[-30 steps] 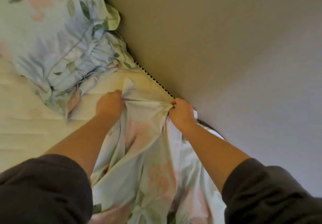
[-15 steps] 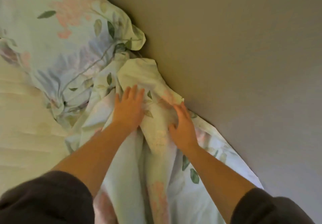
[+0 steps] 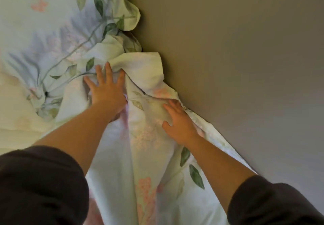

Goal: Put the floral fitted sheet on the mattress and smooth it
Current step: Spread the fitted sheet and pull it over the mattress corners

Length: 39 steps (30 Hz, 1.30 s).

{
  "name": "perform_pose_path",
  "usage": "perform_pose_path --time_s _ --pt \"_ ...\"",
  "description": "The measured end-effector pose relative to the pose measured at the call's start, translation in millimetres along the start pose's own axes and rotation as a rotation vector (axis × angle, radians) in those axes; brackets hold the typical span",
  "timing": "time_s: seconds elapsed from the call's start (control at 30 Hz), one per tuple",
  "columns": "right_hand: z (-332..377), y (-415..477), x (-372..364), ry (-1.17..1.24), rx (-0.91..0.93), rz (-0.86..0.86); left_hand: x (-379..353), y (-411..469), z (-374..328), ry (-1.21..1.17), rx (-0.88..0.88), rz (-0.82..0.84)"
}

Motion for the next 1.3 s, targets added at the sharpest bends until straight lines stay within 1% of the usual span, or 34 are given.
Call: perform_pose_path --time_s 0.03,0.07,0.1,0.13,0.17,0.2,0.23,0.27,0.3,0.33,0.4,0.43,0.5,0.53,0.6,0.73,0.77,0.8,0.83,0.9,0.93,1.03,1.13,1.17,1.23,1.3 --pt "-2 2 -2 -0.04 -0.003 0.017 3 -3 -6 0.047 -0.016 -0.045" --pt "-4 5 -6 -0.065 -0.02 0.031 4 -9 -15 0.093 -0.089 -0.122" --pt "-4 8 -5 -0.076 -0.03 0.031 4 -15 -25 0.11 -0.218 -0.213" --pt "-3 11 -3 -0.065 -0.031 0.028 0 -19 -36 0.114 -0.389 -0.261" --pt "-2 15 2 -0.015 -0.024 0.008 -6 -21 -47 0.109 -0.548 -0.244" --pt "-1 18 7 0.062 -0.01 -0.013 -12 -20 -54 0.109 -0.635 -0.172" --pt "0 20 10 0.131 0.005 -0.036 -14 -13 -55 0.106 -0.624 -0.074" --pt "-4 18 12 0.13 0.0 -0.042 -17 -3 -58 0.09 -0.55 0.026" --pt "-5 14 8 0.061 -0.024 -0.037 -15 7 -54 0.079 -0.443 0.105" --pt "-5 5 -3 -0.042 -0.074 -0.04 -15 14 -49 0.059 -0.342 0.139" --pt "-9 -15 -26 -0.197 -0.208 -0.091 -6 26 -50 0.001 -0.225 0.099" --pt "-10 -20 -34 -0.214 -0.261 -0.112 -2 29 -52 -0.041 -0.185 0.091" --pt "-8 -15 -37 -0.197 -0.308 -0.111 5 27 -62 -0.096 -0.158 0.114" --pt "-6 -8 -33 -0.181 -0.326 -0.094 6 21 -68 -0.064 -0.17 0.106" --pt "-5 -1 -29 -0.166 -0.352 -0.064 0 9 -79 0.035 -0.271 0.003" --pt "-13 -27 -40 -0.229 -0.284 -0.058 -21 -19 -90 0.133 -0.674 -0.194" --pt "-17 -40 -43 -0.235 -0.294 -0.074 -25 -25 -91 0.169 -0.738 -0.209" --pt "-21 -54 -47 -0.228 -0.324 -0.085 -28 -30 -93 0.191 -0.773 -0.188" --pt "-24 -68 -50 -0.22 -0.367 -0.091 -33 -34 -97 0.188 -0.792 -0.132" --pt "-31 -88 -55 -0.236 -0.441 -0.121 -39 -38 -105 0.167 -0.773 0.022" --pt "-34 -92 -54 -0.243 -0.461 -0.139 -37 -37 -111 0.159 -0.734 0.065" --pt "-43 -80 -42 -0.213 -0.46 -0.136 -22 -24 -127 0.136 -0.568 0.105" --pt "-49 -82 -39 -0.201 -0.389 -0.134 -25 -37 -148 0.154 -0.408 0.169" --pt "-52 -91 -42 -0.214 -0.362 -0.133 -31 -47 -154 0.169 -0.381 0.193" --pt "-64 -120 -49 -0.236 -0.365 -0.121 -45 -73 -163 0.2 -0.43 0.238" --pt "-78 -153 -56 -0.228 -0.42 -0.139 -54 -98 -166 0.236 -0.571 0.192"
Point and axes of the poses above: each hand's wrist, its own y-axis towards the middle knuckle, its own x-axis out of the back of the hand, z = x × y, the point moved 1 cm from there along y, towards the middle knuckle, and after that the axes turned 14 degrees about z, right-handed, at the moved point
